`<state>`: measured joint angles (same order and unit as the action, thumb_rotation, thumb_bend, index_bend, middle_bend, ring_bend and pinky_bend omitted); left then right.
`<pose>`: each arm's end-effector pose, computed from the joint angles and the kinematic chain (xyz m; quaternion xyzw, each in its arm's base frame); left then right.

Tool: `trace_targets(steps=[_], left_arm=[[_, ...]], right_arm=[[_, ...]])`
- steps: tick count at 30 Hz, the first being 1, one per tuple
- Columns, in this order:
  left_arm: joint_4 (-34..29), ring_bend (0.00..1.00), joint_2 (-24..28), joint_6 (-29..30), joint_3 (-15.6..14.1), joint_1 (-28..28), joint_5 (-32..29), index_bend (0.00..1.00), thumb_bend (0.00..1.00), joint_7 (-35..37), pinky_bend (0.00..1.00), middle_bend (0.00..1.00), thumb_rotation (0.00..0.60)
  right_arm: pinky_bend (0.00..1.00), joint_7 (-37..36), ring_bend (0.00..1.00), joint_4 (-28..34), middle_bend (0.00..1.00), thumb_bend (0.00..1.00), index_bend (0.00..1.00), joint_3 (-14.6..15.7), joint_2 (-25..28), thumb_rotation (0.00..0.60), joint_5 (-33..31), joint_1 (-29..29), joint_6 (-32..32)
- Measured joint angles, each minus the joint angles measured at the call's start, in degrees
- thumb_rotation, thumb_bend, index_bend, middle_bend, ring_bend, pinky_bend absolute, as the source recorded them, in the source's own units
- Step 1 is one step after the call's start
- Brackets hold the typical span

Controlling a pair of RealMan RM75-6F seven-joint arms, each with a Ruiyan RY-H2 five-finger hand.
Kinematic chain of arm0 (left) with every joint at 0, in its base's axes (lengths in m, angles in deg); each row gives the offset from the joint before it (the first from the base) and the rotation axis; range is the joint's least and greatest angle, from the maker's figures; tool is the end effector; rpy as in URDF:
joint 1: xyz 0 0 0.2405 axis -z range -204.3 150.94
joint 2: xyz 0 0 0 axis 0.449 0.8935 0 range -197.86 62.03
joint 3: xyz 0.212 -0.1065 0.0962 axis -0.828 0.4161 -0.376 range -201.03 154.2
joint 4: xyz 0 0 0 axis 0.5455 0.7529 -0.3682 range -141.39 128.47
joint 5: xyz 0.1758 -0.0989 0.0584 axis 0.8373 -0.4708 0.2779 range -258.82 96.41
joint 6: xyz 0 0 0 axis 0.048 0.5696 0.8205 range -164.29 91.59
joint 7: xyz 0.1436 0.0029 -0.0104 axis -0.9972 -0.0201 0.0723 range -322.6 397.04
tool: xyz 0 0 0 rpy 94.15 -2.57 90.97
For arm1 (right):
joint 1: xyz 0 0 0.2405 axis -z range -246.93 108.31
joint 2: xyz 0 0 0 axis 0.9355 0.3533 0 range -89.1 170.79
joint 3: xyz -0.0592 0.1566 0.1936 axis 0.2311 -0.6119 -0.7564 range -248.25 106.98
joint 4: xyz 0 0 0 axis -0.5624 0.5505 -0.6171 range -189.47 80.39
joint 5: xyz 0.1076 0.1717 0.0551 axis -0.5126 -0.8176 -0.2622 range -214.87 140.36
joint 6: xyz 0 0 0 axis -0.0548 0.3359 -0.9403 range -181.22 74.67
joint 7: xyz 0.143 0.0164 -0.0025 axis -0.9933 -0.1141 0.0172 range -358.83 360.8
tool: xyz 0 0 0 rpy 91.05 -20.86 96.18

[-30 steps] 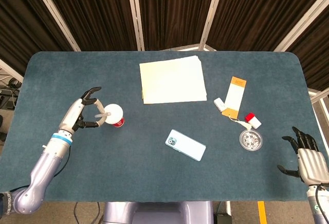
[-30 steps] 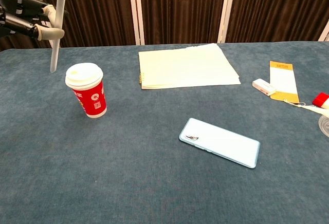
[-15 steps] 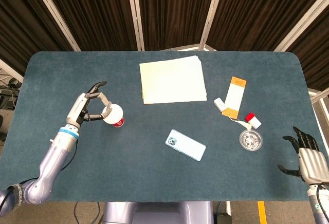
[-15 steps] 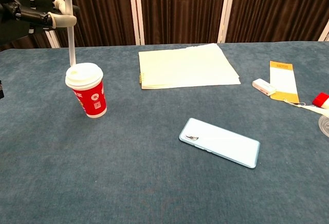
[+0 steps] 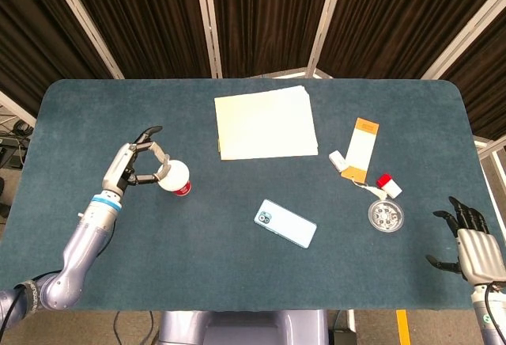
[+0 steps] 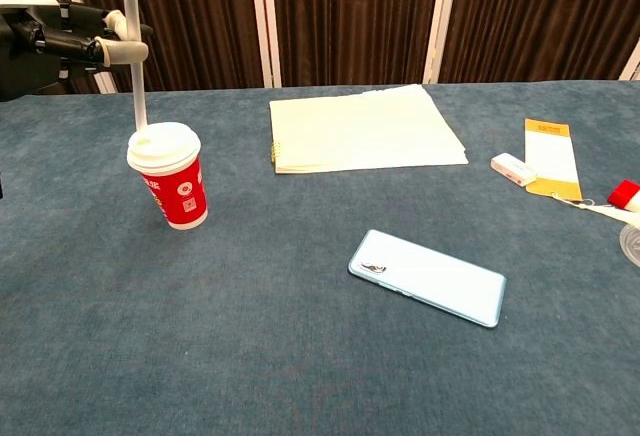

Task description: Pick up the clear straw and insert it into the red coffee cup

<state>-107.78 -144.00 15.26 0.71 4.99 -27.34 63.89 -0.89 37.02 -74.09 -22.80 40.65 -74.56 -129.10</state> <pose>-0.1570 0.3418 0.0681 -0.3915 -0.7009 -0.5485 0.2337 -0.3396 -0.1830 0.1515 0.5715 -0.4649 0.3295 0.5905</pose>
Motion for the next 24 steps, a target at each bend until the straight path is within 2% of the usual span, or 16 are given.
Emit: trace_targets(steps=[24], left_arm=[[2.93,0.0,-0.75,-1.27,-1.41,0.05,-0.08,0.6,0.36,1.77,0.0,0.07,0.6]], right_arm=[[0.0,-0.11,0.0,0.03,0.0,0.12,0.21,0.18,-0.09,0.6,-0.2,-0.02,0.49]])
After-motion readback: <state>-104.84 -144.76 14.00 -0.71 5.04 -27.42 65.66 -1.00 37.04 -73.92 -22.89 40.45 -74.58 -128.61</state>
